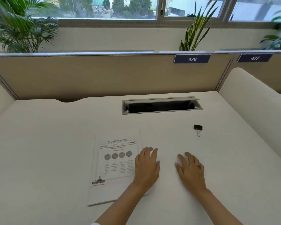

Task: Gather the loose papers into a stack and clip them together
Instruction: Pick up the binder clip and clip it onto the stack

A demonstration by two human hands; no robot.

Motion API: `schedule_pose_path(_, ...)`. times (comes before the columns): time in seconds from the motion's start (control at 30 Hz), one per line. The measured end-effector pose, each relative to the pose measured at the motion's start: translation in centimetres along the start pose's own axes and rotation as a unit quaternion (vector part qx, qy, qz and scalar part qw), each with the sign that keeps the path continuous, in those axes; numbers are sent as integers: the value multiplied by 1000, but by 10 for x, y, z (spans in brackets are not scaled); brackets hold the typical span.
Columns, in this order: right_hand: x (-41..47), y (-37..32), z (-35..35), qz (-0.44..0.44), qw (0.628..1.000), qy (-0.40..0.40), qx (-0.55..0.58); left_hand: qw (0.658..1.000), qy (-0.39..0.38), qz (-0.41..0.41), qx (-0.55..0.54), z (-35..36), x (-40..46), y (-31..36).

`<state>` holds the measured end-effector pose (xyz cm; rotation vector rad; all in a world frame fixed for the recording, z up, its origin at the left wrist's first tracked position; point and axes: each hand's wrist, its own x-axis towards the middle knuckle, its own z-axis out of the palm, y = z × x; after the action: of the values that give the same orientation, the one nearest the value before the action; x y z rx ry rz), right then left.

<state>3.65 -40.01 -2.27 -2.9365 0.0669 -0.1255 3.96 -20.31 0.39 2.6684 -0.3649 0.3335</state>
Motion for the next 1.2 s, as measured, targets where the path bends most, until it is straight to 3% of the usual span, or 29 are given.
schedule_pose_path(0.23,34,48,-9,-38,999,-2,32,995,-87,-43,36,50,29,37)
schedule_pose_path(0.5,125,106,-20,20,988,17,153,992,-48,-94,74,83,43,54)
schedule_pose_path(0.63,163,114,-30,66,977,-31,198,989,-53,-109,83,86,43,54)
schedule_pose_path(0.83,190,113,-34,47,981,-117,146,987,-64,-117,92,87,46,56)
schedule_pose_path(1.07,178,108,-14,15,980,-26,198,985,-76,-117,101,90,46,56)
schedule_pose_path(1.2,166,103,-19,29,961,-14,275,986,-77,-116,93,89,47,55)
